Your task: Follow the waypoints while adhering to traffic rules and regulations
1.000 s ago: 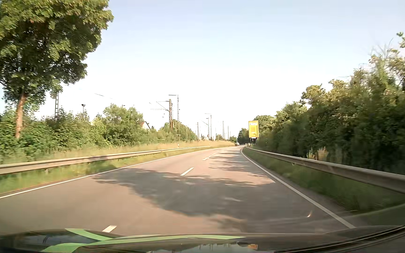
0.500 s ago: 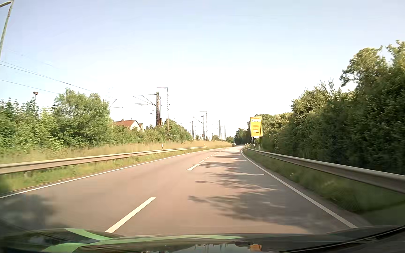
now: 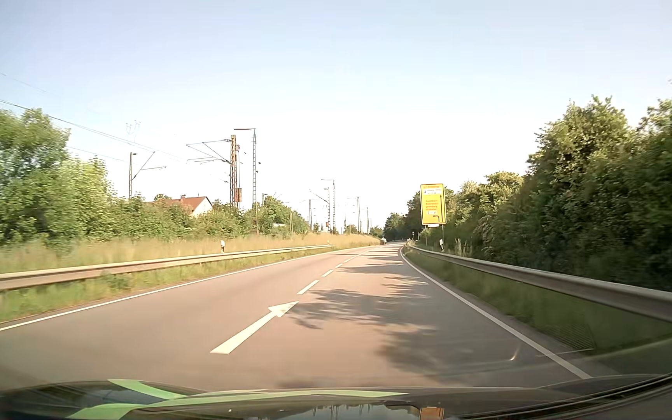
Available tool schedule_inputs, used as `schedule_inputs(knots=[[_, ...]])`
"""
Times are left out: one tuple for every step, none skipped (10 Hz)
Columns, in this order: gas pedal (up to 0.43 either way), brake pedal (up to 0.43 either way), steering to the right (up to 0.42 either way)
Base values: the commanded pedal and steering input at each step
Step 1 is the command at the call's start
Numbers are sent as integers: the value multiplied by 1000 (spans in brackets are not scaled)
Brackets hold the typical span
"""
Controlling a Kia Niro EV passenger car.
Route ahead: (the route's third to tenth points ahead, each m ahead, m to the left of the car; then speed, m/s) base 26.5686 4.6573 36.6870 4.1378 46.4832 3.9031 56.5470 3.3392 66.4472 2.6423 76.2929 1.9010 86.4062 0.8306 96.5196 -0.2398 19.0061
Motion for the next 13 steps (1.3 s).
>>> schedule_inputs(knots=[[177,0,5],[197,0,5],[197,0,5],[197,0,5],[169,0,5],[79,0,5],[79,0,5],[79,0,5],[20,0,5],[0,0,5],[0,0,5],[0,0,5],[0,0,5]])
